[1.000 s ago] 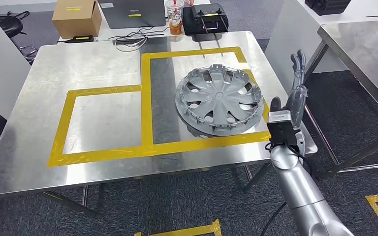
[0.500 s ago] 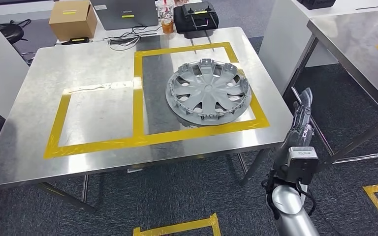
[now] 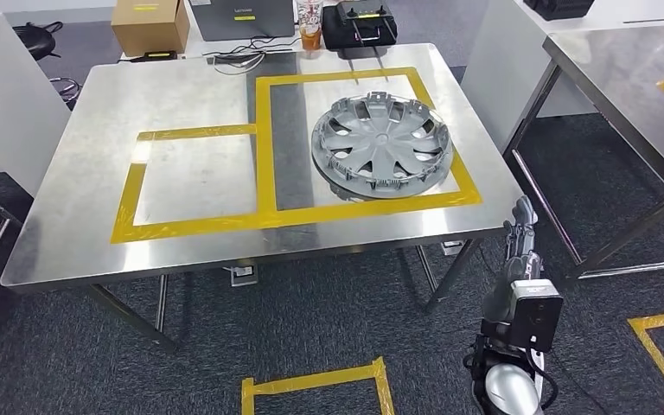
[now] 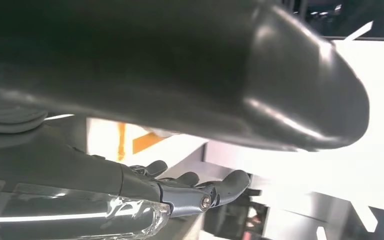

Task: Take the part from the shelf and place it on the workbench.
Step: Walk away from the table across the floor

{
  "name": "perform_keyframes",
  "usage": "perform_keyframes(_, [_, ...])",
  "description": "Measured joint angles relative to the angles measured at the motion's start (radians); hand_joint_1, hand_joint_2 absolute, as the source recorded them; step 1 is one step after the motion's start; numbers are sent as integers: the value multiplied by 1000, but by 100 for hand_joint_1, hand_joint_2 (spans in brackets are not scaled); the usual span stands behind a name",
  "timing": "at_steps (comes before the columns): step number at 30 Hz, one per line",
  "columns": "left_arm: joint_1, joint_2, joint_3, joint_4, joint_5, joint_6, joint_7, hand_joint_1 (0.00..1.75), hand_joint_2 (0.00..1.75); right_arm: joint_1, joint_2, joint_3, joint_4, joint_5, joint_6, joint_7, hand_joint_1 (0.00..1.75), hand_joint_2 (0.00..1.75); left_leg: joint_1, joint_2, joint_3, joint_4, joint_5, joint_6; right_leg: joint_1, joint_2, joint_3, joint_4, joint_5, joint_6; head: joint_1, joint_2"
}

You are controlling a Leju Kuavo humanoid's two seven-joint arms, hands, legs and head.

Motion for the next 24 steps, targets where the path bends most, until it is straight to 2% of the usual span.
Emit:
perform_keyframes(1, [0,0,-4,-2,0,0,3,0,0,8,2,-6,-1,0,6,5,0,0,-1,0,-17,1,13,1,0,0,-5,55,-26,2,0,0])
perform_keyframes(2, [0,0,-8,-4,-1,0,5,0,0,14,3,-11,-1,-2,11,9,0,0,-2,1,-36,3,27,0,0,0,5,82,-31,10,0,0])
perform_keyframes(3, [0,-1,-10,-6,-1,0,7,0,0,18,4,-15,-1,-6,16,12,0,0,-3,1,-55,6,39,-1,-1,0,32,75,-20,20,1,0])
perform_keyframes(4, [0,-1,-13,-8,-1,0,10,0,0,21,5,-20,-1,-11,21,17,0,0,-3,1,-75,9,52,-4,-1,0,78,35,-4,30,1,0])
perform_keyframes(5, [0,-1,-15,-11,-1,0,12,0,0,22,6,-24,-1,-17,26,20,0,0,-3,1,-91,14,63,-7,-1,0,136,-35,3,35,1,0])
perform_keyframes(6, [0,-1,-17,-14,-1,0,14,0,0,22,7,-26,-2,-25,32,25,0,0,-4,1,-104,20,72,-12,1,0,189,-107,1,33,0,0])
perform_keyframes(7, [-1,-1,-18,-17,-1,-1,15,0,0,24,8,-29,-2,-33,38,31,0,0,-5,1,-113,24,81,-17,3,1,225,-163,-6,28,-1,0])
perform_keyframes(8, [-1,0,-20,-19,-1,-1,17,0,0,26,9,-31,-2,-43,45,37,0,0,-5,1,-117,27,90,-23,7,2,241,-194,-14,21,-2,0])
perform_keyframes(10, [1,2,-24,-21,0,0,19,0,0,33,10,-34,-2,-73,62,53,0,0,0,0,-120,25,106,-37,10,2,232,-202,-5,6,-3,0])
perform_keyframes(11, [3,3,-26,-22,0,0,20,0,0,34,11,-36,-1,-93,72,63,0,0,3,-1,-124,29,97,-44,9,1,225,-201,4,-3,-3,0])
perform_keyframes(12, [5,4,-27,-23,1,0,22,0,0,36,12,-37,1,-116,82,76,0,0,7,-2,-132,47,68,-52,7,0,217,-203,15,-11,-3,0])
perform_keyframes(13, [7,6,-28,-23,2,0,23,0,0,36,13,-39,3,-142,92,91,0,0,10,-3,-142,85,19,-58,5,-1,206,-203,28,-17,-3,0])
perform_keyframes(15, [8,7,-29,-24,3,-1,24,0,0,39,16,-45,12,-195,109,125,0,0,14,-3,-165,204,-91,-71,6,-2,180,-202,52,-22,-5,0])
perform_keyframes(16, [8,9,-29,-24,5,-2,25,0,0,40,18,-49,19,-219,116,143,0,0,16,-3,-169,262,-119,-75,6,-2,166,-202,64,-21,-5,0])
perform_keyframes(17, [8,10,-29,-24,6,-3,27,0,0,42,19,-54,27,-239,120,158,0,0,18,-3,-163,299,-121,-77,6,-2,152,-201,76,-19,-5,0])
perform_keyframes(18, [8,11,-29,-24,8,-5,28,0,0,45,19,-58,36,-255,124,173,0,0,20,-3,-142,306,-103,-78,6,-2,137,-200,89,-17,-6,0])
perform_keyframes(19, [8,13,-30,-24,10,-8,30,0,0,47,20,-64,45,-271,126,187,0,0,22,-4,-103,278,-77,-77,6,-2,123,-200,101,-13,-6,0])
perform_keyframes(20, [8,15,-30,-25,12,-11,31,0,0,49,20,-69,55,-286,129,200,0,0,22,-4,-50,222,-61,-74,6,-1,111,-199,112,-9,-6,0])
perform_keyframes(22, [6,19,-32,-28,19,-17,33,0,0,50,19,-81,80,-316,132,225,0,0,18,-6,56,83,-74,-63,7,-2,94,-199,131,2,-5,0])
perform_keyframes(23, [6,22,-34,-30,23,-19,34,0,0,49,19,-87,97,-328,132,235,0,0,14,-6,85,37,-89,-56,8,-3,91,-199,139,9,-5,0])
perform_keyframes(24, [6,25,-37,-30,27,-20,34,0,0,50,18,-93,119,-338,132,242,0,0,9,-6,96,14,-97,-48,7,-5,89,-201,148,16,-4,0])
